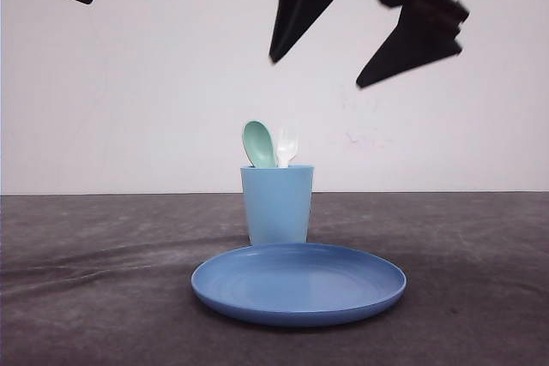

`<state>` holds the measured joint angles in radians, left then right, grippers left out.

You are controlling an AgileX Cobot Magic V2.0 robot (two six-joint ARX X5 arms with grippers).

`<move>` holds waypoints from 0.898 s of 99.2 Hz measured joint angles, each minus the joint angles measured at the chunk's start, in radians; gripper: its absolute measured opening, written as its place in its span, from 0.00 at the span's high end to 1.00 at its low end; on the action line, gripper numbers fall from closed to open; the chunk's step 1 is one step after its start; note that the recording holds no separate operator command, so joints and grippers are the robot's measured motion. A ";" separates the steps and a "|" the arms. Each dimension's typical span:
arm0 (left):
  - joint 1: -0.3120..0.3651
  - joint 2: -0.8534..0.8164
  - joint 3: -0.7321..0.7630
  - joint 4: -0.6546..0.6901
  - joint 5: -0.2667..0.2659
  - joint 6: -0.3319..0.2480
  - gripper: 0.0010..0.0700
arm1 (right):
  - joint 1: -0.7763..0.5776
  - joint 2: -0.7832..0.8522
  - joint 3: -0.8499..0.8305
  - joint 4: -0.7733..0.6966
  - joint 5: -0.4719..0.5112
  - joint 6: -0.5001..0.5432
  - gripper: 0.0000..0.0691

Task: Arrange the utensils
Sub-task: 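Lower the right gripper around the blue cup and grasp its rim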

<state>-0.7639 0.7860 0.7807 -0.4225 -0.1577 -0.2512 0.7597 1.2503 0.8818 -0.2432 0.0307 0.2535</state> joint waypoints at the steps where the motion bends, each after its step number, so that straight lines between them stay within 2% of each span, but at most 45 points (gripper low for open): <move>1: 0.000 0.000 0.000 0.000 0.000 0.000 0.58 | 0.000 0.006 0.000 -0.001 0.000 0.004 0.02; 27: 0.000 0.000 0.000 -0.016 0.000 0.000 0.58 | 0.000 0.180 0.000 0.002 0.025 0.083 0.02; 51: 0.000 0.000 0.000 -0.028 0.000 0.000 0.58 | -0.002 0.278 0.000 0.128 0.025 0.122 0.02; 89: 0.000 0.000 0.000 -0.038 0.000 0.000 0.58 | -0.035 0.385 0.021 0.180 -0.031 0.147 0.02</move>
<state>-0.7643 0.7860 0.7807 -0.4602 -0.1577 -0.2512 0.7242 1.6356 0.9024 -0.0631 -0.0002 0.4007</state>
